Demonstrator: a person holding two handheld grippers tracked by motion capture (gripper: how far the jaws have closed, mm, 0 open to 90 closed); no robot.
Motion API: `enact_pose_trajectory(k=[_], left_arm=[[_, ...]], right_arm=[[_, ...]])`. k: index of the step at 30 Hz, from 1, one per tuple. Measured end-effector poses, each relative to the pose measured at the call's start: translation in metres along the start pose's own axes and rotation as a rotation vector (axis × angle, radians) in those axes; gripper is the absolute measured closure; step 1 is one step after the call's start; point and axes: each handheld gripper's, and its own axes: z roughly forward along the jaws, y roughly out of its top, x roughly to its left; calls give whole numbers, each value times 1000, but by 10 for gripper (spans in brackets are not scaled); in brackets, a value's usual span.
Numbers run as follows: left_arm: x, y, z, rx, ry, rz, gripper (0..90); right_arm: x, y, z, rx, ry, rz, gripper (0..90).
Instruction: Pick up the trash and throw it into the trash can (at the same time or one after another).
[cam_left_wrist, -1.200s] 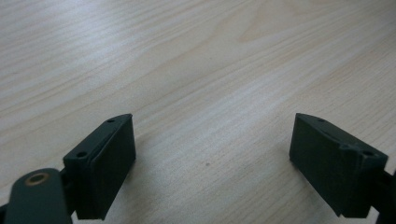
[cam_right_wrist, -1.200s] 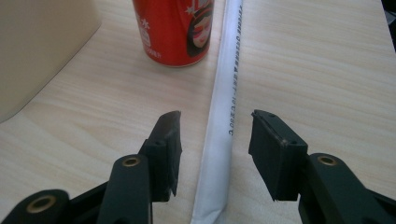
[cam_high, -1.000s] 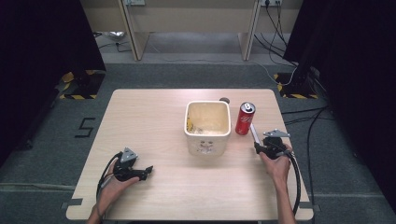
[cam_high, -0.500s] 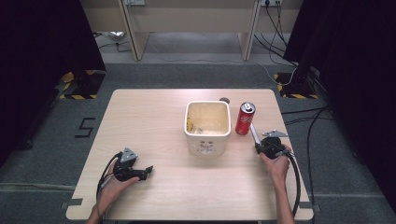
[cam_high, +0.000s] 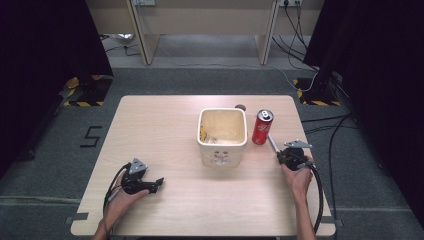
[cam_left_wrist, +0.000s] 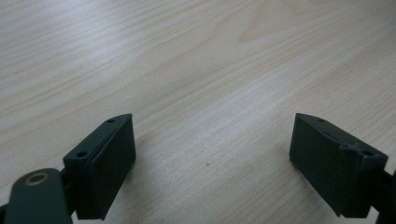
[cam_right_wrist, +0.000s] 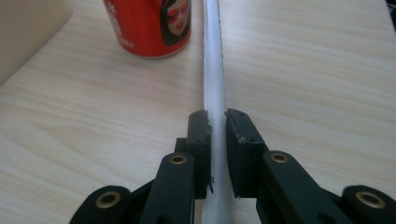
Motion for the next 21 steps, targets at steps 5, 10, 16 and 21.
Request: enact_pose_trajectory(k=[5, 10, 16, 21], left_arm=[[0, 0, 0, 2, -1, 0, 139], [0, 0, 0, 1, -1, -1, 138], [0, 0, 0, 1, -1, -1, 138], [0, 0, 0, 1, -1, 1, 137]], right_arm=[[-10, 4, -16, -45, -28, 13, 803], [-19, 5, -29, -63, -35, 24, 803], [-26, 6, -45, -73, -42, 24, 803], [-27, 10, -56, -83, -35, 7, 804]])
